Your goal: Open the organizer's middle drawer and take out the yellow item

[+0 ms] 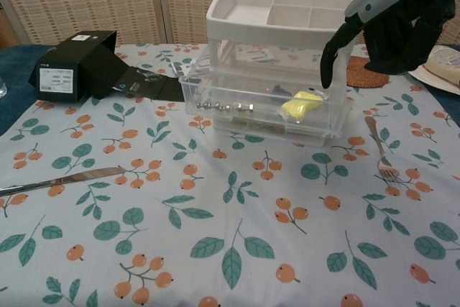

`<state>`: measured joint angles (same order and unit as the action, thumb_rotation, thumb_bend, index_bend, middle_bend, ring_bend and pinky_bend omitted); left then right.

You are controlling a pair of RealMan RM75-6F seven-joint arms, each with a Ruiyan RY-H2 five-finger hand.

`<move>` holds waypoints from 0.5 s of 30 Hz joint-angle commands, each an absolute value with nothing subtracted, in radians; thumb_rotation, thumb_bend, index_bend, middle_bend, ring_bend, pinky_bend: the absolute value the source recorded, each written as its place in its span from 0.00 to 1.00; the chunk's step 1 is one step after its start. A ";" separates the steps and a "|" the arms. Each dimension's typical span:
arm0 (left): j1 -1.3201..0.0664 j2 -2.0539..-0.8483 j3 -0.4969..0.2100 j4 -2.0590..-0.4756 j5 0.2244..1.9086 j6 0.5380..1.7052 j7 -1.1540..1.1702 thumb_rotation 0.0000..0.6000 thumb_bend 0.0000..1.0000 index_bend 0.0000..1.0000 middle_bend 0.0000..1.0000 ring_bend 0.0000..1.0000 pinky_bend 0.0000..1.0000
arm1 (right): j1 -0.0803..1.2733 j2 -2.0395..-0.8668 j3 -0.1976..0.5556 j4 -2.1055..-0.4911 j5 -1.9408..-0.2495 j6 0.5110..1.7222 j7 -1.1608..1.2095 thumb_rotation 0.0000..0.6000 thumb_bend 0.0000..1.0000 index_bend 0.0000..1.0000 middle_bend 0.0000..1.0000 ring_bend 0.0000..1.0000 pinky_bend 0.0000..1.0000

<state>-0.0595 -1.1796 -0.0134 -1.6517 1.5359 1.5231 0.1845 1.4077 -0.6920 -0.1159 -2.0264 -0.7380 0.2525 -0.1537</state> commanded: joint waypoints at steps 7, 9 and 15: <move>-0.055 -1.179 -0.014 -1.647 1.532 1.526 0.178 1.00 0.22 0.23 0.11 0.13 0.08 | 1.540 -0.790 -0.261 -1.991 -0.629 0.314 -0.199 1.00 0.70 0.22 0.91 1.00 1.00; -0.055 -1.179 -0.014 -1.646 1.532 1.526 0.178 1.00 0.22 0.23 0.11 0.13 0.08 | 1.562 -0.808 -0.280 -1.986 -0.609 0.324 -0.204 1.00 0.70 0.22 0.91 1.00 1.00; -0.056 -1.180 -0.016 -1.646 1.531 1.526 0.178 1.00 0.22 0.23 0.11 0.13 0.08 | 1.621 -0.863 -0.321 -1.968 -0.554 0.353 -0.208 1.00 0.70 0.22 0.91 1.00 1.00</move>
<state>-0.0560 -1.1803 -0.0158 -1.6462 1.5315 1.5255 0.1783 1.6118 -0.8534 -0.3133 -1.9734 -0.5622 0.3470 -0.2069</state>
